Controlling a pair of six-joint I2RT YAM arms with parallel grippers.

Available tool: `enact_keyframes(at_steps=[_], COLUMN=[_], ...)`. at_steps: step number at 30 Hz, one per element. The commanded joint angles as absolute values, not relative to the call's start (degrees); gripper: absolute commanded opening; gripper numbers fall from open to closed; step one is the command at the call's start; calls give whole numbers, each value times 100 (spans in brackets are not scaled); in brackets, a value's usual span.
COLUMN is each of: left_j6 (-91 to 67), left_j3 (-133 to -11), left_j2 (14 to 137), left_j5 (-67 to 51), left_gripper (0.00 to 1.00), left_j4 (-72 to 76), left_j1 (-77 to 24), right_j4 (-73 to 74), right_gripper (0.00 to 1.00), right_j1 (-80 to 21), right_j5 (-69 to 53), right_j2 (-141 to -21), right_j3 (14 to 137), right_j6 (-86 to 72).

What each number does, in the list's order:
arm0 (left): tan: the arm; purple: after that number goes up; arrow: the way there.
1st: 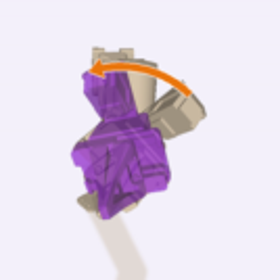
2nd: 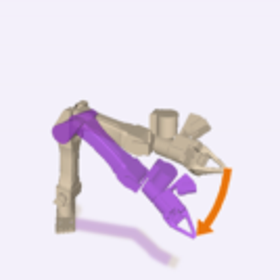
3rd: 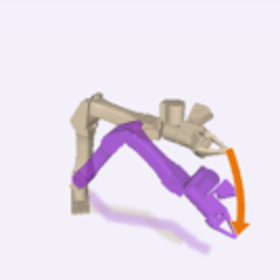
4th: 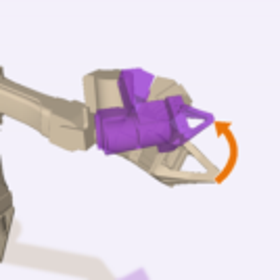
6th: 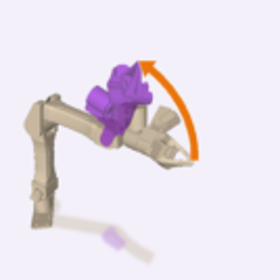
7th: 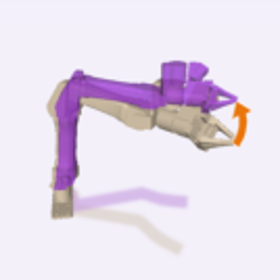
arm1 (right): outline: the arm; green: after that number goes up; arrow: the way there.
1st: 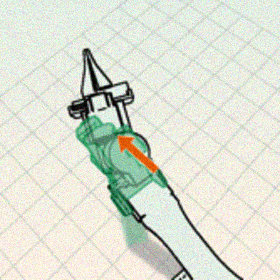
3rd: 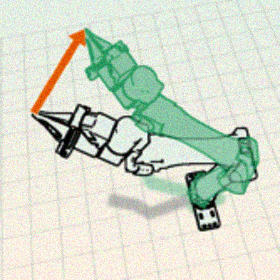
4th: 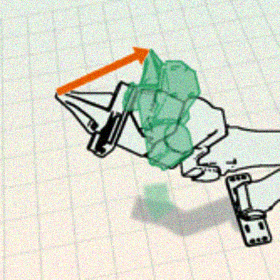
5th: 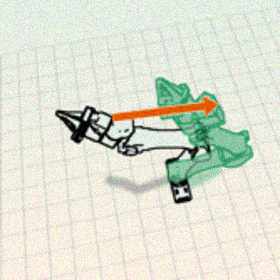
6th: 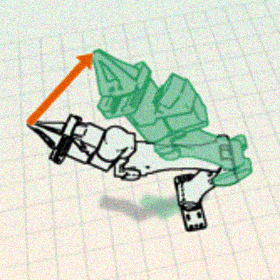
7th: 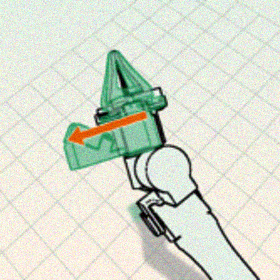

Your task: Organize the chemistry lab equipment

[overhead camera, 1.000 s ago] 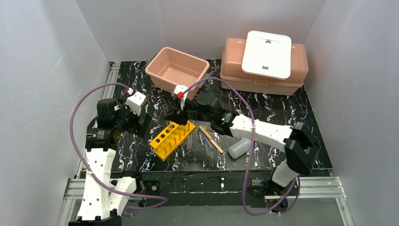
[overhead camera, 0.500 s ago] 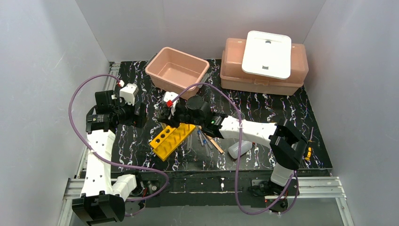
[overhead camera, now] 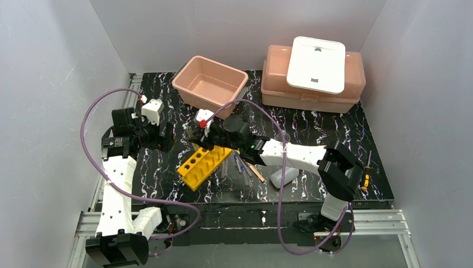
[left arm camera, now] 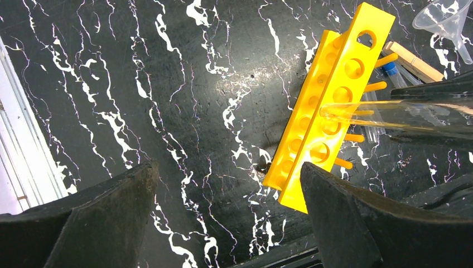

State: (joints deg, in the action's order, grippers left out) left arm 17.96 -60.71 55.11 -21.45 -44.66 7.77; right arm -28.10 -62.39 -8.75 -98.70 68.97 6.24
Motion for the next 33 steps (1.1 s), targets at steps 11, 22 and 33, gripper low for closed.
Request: enact_keyframes(at_steps=[11,22,33], left_j6=[1890,1832,1828], left_j3=[-6040,-5927,-5876], left_j2=[5410,5398,5393], left_j5=[-2214,-2223,-2171], left_gripper=[100,100,100], left_j4=[-4468,-4362,-4326], left_j1=[792,794,796], right_j4=[-3419,-3437,-3424], right_gripper=[1,1,1], right_j1=[-6269,-6275,-6299], right_j5=[-756,-669,-710], right_j2=[-9875,-9671,-9535], right_j3=[6558,6217,6139], right_j6=[364,306,283])
